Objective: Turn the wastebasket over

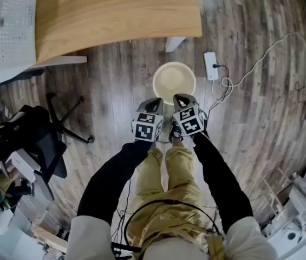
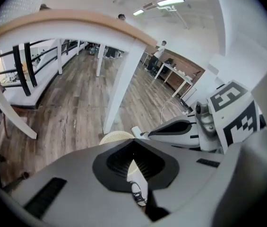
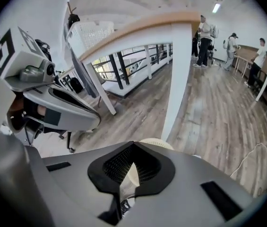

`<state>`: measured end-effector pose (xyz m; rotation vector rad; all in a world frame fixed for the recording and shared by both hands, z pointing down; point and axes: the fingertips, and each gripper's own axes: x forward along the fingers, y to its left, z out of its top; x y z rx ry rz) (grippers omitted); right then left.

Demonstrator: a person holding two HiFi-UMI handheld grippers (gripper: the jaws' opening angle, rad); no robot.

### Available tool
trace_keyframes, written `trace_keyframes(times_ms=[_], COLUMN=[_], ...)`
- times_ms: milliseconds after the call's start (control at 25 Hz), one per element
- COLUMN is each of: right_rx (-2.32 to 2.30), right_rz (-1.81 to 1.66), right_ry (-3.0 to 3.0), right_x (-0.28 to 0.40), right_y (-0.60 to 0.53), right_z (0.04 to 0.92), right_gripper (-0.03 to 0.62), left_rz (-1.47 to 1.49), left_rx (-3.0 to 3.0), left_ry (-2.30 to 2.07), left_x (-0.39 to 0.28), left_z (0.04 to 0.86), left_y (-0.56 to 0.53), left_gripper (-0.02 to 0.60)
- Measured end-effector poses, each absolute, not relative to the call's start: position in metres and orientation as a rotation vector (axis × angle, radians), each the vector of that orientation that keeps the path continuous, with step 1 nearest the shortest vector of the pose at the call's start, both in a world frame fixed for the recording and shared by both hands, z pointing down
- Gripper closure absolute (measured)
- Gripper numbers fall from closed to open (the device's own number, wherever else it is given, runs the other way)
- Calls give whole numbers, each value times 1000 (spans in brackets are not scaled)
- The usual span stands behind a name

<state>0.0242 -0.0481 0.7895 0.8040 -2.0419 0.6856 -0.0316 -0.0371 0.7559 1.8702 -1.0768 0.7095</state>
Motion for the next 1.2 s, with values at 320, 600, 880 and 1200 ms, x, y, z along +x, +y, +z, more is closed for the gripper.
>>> trace_keyframes(times_ms=[320, 600, 880, 1200], right_rx=[1014, 1158, 1345, 1368], right_rz=[601, 477, 426, 189], right_ry=[-2209, -2329, -2436, -2557], right_x=[25, 41, 65, 58], right_y=[-69, -76, -73, -63], right_z=[594, 439, 329, 239], right_gripper=[572, 572, 572, 572], left_rz=[590, 491, 328, 247], left_rx=[2076, 2143, 2265, 2466], left_ry=[-1141, -1205, -1320, -1358], left_x=[-26, -47, -56, -54], left_z=[580, 447, 340, 248], left_y=[-66, -70, -78, -94], left_gripper=[580, 580, 580, 580])
